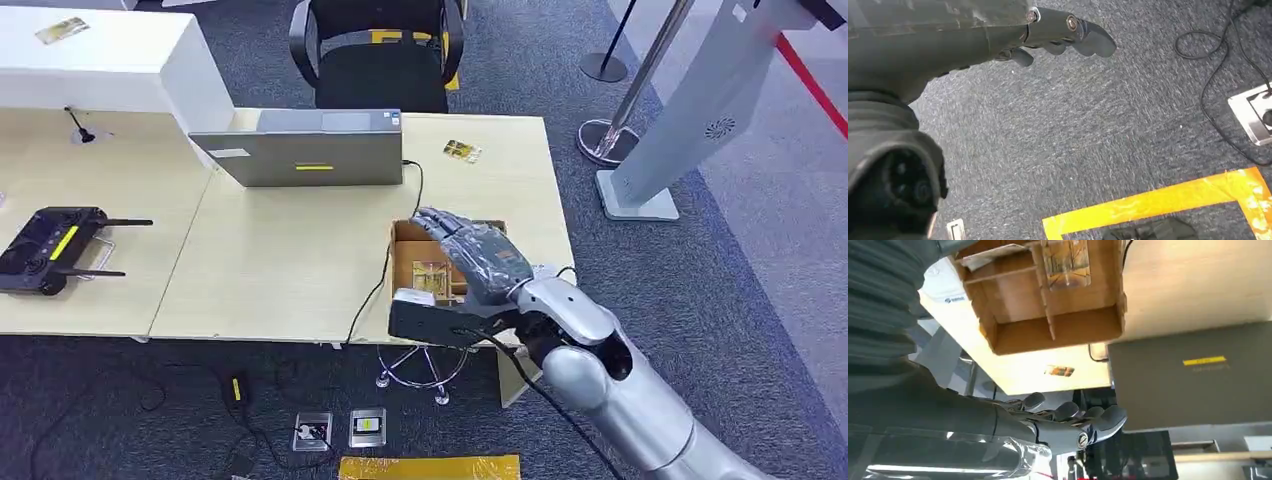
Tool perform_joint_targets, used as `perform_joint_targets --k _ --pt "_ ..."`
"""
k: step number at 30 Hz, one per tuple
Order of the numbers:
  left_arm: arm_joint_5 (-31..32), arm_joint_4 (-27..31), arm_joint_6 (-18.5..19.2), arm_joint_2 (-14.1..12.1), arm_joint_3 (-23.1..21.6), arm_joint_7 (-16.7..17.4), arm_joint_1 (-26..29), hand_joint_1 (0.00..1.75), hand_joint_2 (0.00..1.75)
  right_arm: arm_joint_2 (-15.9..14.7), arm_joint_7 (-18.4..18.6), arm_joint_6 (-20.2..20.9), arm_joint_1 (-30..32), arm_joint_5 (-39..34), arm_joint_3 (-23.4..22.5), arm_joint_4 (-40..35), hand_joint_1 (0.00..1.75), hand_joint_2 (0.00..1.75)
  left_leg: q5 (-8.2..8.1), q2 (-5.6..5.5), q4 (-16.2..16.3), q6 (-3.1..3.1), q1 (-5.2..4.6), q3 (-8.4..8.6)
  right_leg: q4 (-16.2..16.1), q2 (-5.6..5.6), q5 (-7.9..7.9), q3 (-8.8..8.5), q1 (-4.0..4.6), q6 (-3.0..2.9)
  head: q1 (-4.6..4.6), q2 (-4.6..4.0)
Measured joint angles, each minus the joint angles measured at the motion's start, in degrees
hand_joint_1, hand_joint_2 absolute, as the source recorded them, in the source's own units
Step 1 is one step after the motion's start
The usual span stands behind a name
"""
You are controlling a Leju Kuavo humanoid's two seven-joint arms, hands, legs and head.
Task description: Pass the card to the sensor for recognition and then transmit it.
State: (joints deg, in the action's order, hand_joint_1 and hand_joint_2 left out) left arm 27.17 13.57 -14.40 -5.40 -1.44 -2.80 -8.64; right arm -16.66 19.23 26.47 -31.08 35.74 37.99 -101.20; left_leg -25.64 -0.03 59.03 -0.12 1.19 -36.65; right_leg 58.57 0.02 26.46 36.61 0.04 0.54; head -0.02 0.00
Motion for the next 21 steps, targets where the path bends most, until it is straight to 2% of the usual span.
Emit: perform_joint_targets --k 12,16,21 --pt "-2.25 0.0 -1.68 -3.43 0.11 -1.97 0.08 0.0 0.0 0.26 2.06 4.29 -1.2 -0.5 0.7 1.77 0.0 1.75 0.01 -0.01 0.0 -0.01 0.02 0.03 0.01 0.01 0.01 -0.01 0.02 -0.02 0.02 0.0" --pt "-2.77 -0.02 -2.03 -4.5 0.28 -2.84 0.1 0.0 0.0 0.24 2.43 3.13 -1.17 1.81 1.22 2.27 0.0 1.75 0.0 -0.01 0.0 -0.02 0.02 0.04 0.02 0.01 0.03 -0.01 0.03 -0.04 -0.02 0.0" --pt "-2.76 -0.02 -2.14 -5.77 1.4 -3.45 0.05 0.0 0.0 0.26 0.48 -1.24 -0.93 7.82 1.7 3.95 0.0 1.75 0.0 -0.01 0.0 -0.02 0.02 0.04 0.02 0.01 0.03 -0.01 0.02 -0.05 0.0 0.0"
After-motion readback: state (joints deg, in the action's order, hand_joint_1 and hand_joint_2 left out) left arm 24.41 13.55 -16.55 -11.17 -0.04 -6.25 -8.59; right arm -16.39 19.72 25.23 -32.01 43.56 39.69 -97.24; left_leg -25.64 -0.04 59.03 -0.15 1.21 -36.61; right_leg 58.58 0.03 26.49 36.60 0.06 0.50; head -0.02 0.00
